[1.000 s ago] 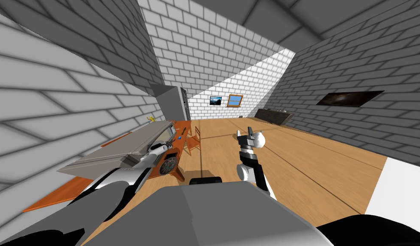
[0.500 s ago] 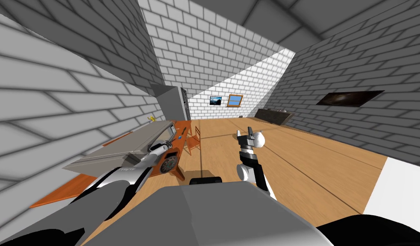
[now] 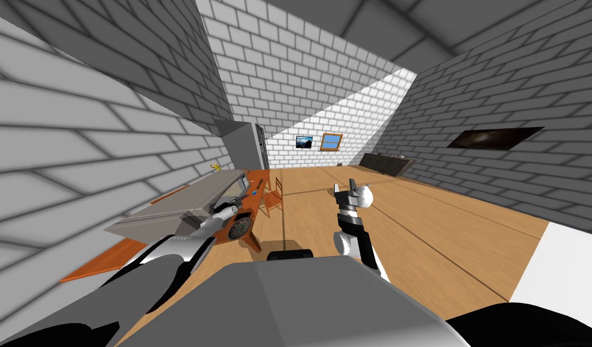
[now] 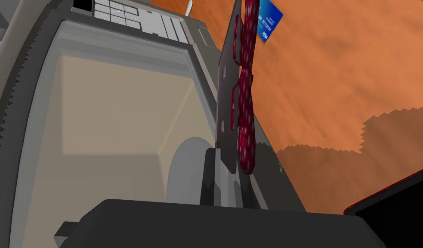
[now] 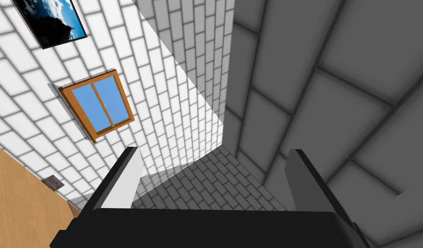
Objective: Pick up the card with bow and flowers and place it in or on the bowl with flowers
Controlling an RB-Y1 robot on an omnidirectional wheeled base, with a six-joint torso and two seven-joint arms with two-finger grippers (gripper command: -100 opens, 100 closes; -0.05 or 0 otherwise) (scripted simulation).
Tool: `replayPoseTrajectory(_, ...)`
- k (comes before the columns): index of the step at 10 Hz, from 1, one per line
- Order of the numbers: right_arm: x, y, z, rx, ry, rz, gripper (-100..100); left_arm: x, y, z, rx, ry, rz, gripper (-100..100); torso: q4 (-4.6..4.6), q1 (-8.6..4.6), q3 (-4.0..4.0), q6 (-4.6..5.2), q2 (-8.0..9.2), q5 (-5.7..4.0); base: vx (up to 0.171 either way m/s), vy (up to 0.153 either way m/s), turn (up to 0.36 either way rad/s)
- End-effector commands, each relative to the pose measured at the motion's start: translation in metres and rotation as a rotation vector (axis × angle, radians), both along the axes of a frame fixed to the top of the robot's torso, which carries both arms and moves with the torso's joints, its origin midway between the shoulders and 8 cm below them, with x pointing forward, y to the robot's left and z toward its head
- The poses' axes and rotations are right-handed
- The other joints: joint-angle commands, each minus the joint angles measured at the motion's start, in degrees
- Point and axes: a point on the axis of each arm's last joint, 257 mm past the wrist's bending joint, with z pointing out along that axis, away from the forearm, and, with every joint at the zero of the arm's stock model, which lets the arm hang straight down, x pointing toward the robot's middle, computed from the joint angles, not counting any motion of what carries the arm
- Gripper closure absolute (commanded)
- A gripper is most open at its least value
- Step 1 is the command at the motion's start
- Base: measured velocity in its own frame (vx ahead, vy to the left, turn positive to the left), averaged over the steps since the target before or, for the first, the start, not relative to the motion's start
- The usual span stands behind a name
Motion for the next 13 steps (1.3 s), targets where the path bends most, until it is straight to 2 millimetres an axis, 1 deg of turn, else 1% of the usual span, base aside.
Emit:
replayPoseTrajectory(1,0.000,0.000,0.000,0.000,0.000,0.000,0,0.001,-0.002,0.002,0.021,-0.004,-0.010,100,0.00,0.00,0.00,0.00,0.00,0.00,-0.020,-0.009,0.001)
replayPoseTrajectory(2,0.000,0.000,0.000,0.000,0.000,0.000,0,0.001,-0.001,0.003,0.018,-0.007,-0.005,100,-0.02,-0.01,-0.04,0.01,-0.06,0.01,-0.003,-0.006,-0.004)
replayPoseTrajectory(3,0.000,0.000,0.000,0.000,0.000,0.000,0,0.003,-0.003,0.008,0.100,-0.018,-0.034,100,-0.04,0.01,-0.08,0.01,-0.14,0.02,-0.032,-0.010,0.022)
replayPoseTrajectory(4,0.000,0.000,0.000,0.000,0.000,0.000,0,0.004,-0.002,0.009,0.119,-0.014,-0.041,100,-0.05,0.01,-0.06,-0.01,-0.07,0.04,-0.038,-0.007,0.014)
replayPoseTrajectory(5,0.000,0.000,0.000,0.000,0.000,0.000,0,0.004,-0.007,0.009,0.187,-0.007,-0.073,100,-0.03,0.03,-0.04,-0.02,-0.05,0.04,-0.050,0.002,0.032)
replayPoseTrajectory(6,0.000,0.000,0.000,0.000,0.000,0.000,0,0.005,-0.006,0.014,0.221,-0.016,-0.078,100,-0.05,0.07,-0.02,-0.02,0.00,0.07,-0.045,-0.003,0.015)
replayPoseTrajectory(7,0.000,0.000,0.000,0.000,0.000,0.000,0,0.003,-0.012,0.010,0.281,-0.002,-0.110,100,-0.03,0.07,-0.02,-0.01,-0.01,0.05,-0.043,0.003,0.030)
replayPoseTrajectory(9,0.000,0.000,0.000,0.000,0.000,0.000,0,0.006,-0.010,0.019,0.327,-0.020,-0.114,100,-0.05,0.09,-0.04,0.00,-0.04,0.06,-0.027,-0.001,0.008)
replayPoseTrajectory(10,0.000,0.000,0.000,0.000,0.000,0.000,0,0.004,-0.017,0.018,0.390,-0.022,-0.140,100,-0.04,0.07,-0.07,0.01,-0.11,0.04,-0.020,0.005,0.036)
replayPoseTrajectory(11,0.000,0.000,0.000,0.000,0.000,0.000,0,0.005,-0.016,0.021,0.430,-0.016,-0.151,100,-0.06,0.07,-0.07,-0.01,-0.09,0.06,-0.027,0.003,0.024)
replayPoseTrajectory(12,0.000,0.000,0.000,0.000,0.000,0.000,0,0.005,-0.016,0.022,0.432,-0.019,-0.150,100,-0.05,0.07,-0.08,0.02,-0.10,0.04,-0.014,0.001,-0.004)
replayPoseTrajectory(13,0.000,0.000,0.000,0.000,0.000,0.000,0,0.002,-0.024,0.018,0.515,-0.002,-0.188,100,-0.06,0.06,-0.10,0.02,-0.15,0.03,-0.019,0.011,0.042)
